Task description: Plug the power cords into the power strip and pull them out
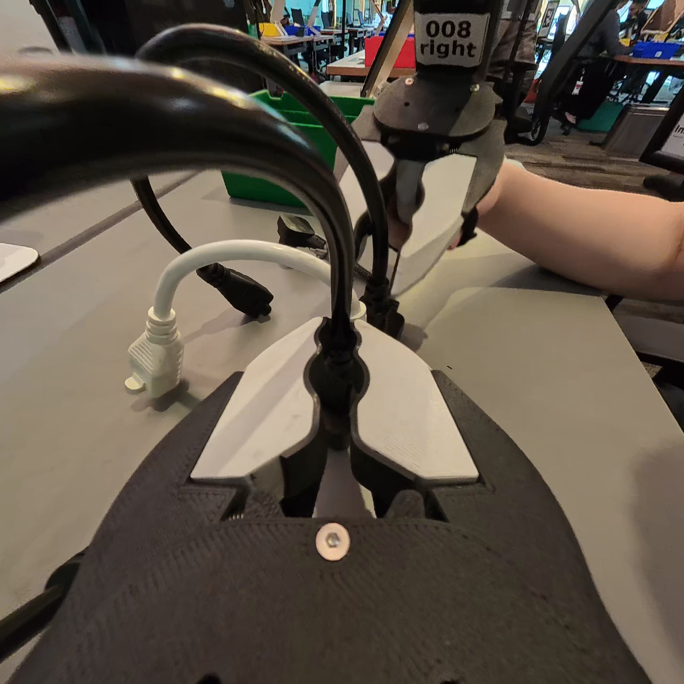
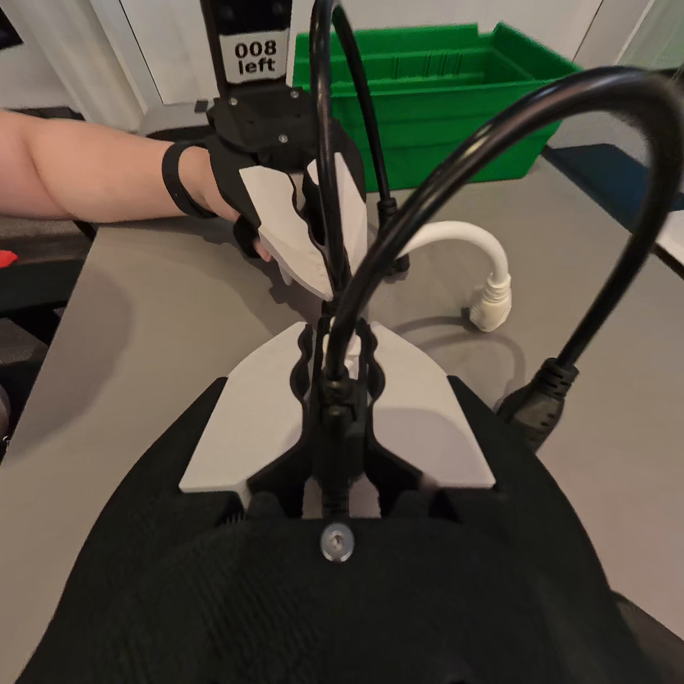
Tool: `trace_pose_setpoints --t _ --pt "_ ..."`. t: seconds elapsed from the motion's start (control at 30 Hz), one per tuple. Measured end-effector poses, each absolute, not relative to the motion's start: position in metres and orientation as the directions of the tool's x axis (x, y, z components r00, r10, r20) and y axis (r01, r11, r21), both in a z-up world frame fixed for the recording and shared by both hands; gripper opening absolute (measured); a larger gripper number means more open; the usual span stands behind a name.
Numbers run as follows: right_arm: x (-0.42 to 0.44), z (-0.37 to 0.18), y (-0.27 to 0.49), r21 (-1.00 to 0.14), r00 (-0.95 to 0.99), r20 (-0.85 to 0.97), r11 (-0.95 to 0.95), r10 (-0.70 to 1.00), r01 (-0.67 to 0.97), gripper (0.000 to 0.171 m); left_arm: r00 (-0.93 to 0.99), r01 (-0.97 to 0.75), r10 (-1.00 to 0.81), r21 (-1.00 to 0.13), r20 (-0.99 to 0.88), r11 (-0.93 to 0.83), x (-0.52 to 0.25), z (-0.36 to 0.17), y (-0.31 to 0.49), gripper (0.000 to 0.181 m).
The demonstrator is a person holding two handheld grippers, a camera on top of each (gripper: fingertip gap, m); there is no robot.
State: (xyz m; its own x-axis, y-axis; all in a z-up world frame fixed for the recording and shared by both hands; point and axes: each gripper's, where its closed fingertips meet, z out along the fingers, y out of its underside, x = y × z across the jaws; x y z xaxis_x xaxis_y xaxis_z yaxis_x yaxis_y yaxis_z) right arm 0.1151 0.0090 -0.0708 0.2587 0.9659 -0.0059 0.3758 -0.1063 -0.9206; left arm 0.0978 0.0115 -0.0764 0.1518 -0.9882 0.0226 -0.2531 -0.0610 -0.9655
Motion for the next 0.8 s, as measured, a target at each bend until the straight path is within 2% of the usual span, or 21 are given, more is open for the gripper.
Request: trace_pose_setpoints --t 0.13,0.17,0.2,0.3,0.5,0.57,0.63,0.8 --pt "0.122 -0.074 0.005 -0.915 0.234 -0.116 -0.196 0.965 0.353 0.030 0.146 -0.286 -0.989 -0.956 0.015 -0.057 0.097 -0.077 0.009 0.008" --pt "0.121 -0.077 0.005 -0.909 0.229 -0.126 -0.205 0.965 0.363 0.027 0.147 -0.281 -0.989 -0.958 0.021 -0.063 0.097 -0.077 0.009 0.008" --pt "0.120 -0.080 0.003 -0.903 0.223 -0.127 -0.206 0.967 0.378 0.014 0.149 -0.272 -0.988 -0.960 0.027 -0.067 0.097 -0.077 0.010 0.008" --pt "0.119 -0.080 0.006 -0.904 0.238 -0.065 -0.159 0.969 0.397 0.011 0.160 -0.252 -0.987 -0.966 0.025 -0.065 0.097 -0.077 0.012 0.008" --pt "0.115 -0.076 0.028 -0.933 0.325 -0.142 -0.237 0.935 0.273 0.010 0.341 -0.250 -0.937 -0.968 -0.074 -0.015 0.087 -0.066 0.038 0.011" --pt "0.118 -0.072 0.038 -0.924 0.327 -0.233 -0.313 0.916 0.219 0.010 0.347 -0.206 -0.938 -0.977 -0.022 -0.053 0.084 -0.063 0.042 0.014" --pt "0.121 -0.065 0.046 -0.898 0.270 -0.366 -0.414 0.891 0.151 0.010 0.339 -0.197 -0.937 -0.967 0.088 -0.162 0.084 -0.072 0.047 0.024" --pt "0.142 -0.050 0.066 -0.786 0.167 -0.611 -0.619 0.774 -0.008 0.010 0.290 -0.210 -0.938 -0.944 0.189 -0.255 0.091 -0.087 0.049 0.025"
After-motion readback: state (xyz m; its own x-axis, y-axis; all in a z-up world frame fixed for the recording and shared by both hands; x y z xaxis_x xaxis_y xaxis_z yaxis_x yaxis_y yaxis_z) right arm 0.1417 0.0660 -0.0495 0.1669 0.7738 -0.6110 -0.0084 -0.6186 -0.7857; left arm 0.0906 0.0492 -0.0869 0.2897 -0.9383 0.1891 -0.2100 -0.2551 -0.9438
